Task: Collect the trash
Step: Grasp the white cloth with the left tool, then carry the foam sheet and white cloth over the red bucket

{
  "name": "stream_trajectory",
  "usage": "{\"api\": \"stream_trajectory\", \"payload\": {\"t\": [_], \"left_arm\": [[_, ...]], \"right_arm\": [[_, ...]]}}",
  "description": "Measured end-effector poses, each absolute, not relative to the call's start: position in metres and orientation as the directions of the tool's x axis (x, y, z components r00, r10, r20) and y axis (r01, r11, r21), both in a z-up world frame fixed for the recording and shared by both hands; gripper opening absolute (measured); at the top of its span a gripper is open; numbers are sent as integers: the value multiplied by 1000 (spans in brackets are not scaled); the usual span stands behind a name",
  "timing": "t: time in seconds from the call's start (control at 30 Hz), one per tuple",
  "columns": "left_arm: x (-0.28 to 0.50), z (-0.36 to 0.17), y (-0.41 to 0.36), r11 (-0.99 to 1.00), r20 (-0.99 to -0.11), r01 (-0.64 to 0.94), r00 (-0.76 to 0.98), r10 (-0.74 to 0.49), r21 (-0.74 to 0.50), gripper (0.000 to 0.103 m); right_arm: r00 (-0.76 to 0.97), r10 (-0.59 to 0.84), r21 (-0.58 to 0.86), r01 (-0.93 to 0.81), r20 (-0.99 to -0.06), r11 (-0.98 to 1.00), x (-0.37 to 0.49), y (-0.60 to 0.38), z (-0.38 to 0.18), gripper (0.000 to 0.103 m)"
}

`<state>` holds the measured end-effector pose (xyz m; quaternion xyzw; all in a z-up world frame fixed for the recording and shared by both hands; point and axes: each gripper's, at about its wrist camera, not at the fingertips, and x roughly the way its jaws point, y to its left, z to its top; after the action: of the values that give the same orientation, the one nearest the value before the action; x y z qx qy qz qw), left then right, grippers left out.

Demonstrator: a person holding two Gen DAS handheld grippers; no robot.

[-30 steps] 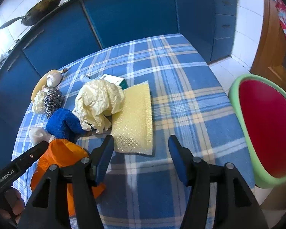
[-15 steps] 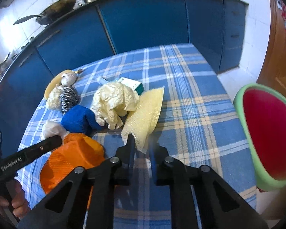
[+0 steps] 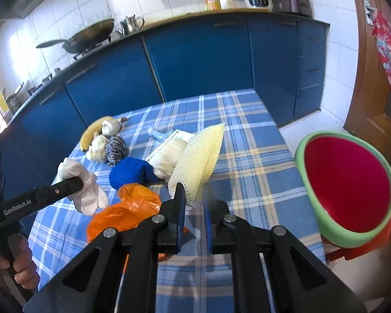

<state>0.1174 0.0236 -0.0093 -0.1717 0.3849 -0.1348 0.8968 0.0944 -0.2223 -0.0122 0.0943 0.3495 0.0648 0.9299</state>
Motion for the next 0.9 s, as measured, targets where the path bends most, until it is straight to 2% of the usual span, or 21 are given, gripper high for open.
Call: {"api": "stream_trajectory", "payload": {"t": [0.47,0.9], "left_arm": [[92,33,-10,902,-592,216,693,-412,-374,25],[102,43,-86,881,-606,339,640,-473,-331,25]], "right_arm": [[811,166,237,-35,-561,971,48,-245,22,15],[836,91,297,90,-542,951,27,-316,16,15]]}}
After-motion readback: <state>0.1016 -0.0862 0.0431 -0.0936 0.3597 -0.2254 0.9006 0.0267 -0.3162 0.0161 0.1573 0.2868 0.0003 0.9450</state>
